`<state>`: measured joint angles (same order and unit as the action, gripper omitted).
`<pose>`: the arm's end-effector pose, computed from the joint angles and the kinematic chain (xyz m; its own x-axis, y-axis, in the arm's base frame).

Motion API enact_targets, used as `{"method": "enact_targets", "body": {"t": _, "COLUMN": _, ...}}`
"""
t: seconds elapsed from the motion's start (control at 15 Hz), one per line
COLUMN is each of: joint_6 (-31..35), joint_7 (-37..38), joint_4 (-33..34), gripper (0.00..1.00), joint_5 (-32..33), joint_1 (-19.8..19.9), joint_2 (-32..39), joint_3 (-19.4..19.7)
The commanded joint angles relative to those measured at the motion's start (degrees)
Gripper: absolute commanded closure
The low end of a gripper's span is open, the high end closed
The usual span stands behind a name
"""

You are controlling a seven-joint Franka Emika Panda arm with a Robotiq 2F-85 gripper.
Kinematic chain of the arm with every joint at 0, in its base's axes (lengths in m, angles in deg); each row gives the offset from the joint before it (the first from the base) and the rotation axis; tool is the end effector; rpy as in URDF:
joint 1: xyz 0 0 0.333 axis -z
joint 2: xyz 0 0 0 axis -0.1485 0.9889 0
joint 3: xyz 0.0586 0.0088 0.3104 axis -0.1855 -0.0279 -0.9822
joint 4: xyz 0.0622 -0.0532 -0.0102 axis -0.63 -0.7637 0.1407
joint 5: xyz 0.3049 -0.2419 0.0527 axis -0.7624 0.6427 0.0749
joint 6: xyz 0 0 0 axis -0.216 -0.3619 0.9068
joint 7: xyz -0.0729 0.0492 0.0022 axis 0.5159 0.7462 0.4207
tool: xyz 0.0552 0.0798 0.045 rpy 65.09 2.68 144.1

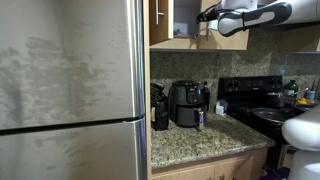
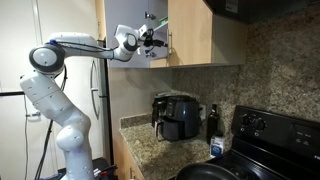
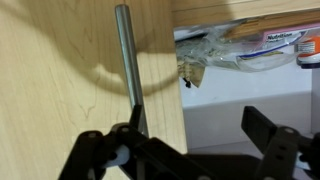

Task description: Open the right door of the top cabinet

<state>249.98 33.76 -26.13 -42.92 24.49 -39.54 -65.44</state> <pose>0.4236 0.0767 0.8245 0.1246 -0.1275 0.9840 -0.1111 -0.9873 -0.1139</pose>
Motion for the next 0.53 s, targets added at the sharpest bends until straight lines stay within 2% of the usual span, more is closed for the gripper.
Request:
{"method": "enact_targets", "body": {"t": 0.0, "joint_6": -4.72, "joint_7": -10.52, "joint_4": -4.52, "gripper": 0.00, "joint_5": -7.16, "joint_1": -11.39, "joint_2": -5.34, "joint_3": 7.93}}
{"method": "enact_targets", "body": {"t": 0.07, "joint_6": -4.05, "joint_7": -6.90, "joint_4": -3.00, "gripper": 0.00, "joint_5": -8.41, "joint_1": -9.10, "joint_2": -5.60, "joint_3": 8.34}}
{"method": "enact_targets", "body": {"t": 0.13, "joint_6": -0.03, "joint_7": 0.01, "joint_4": 0.00, "gripper": 0.00, "joint_5": -0.01, "joint_1": 0.00, "joint_2": -0.04, "joint_3": 0.00}}
{"method": "enact_targets", "body": {"t": 0.33, "joint_6": 0.86, "joint_7": -0.30, "joint_4": -0.67, "gripper": 0.00, "joint_5": -0.59, "joint_1": -0.72, "joint_2": -0.70, "joint_3": 0.89}}
{"method": "enact_targets", "body": {"t": 0.47, "joint_6": 6.65, "joint_7": -5.48, "joint_4": -5.67, "gripper": 0.00, "joint_5": -4.55, "joint_1": -5.95, "joint_2": -4.80, "joint_3": 5.12}}
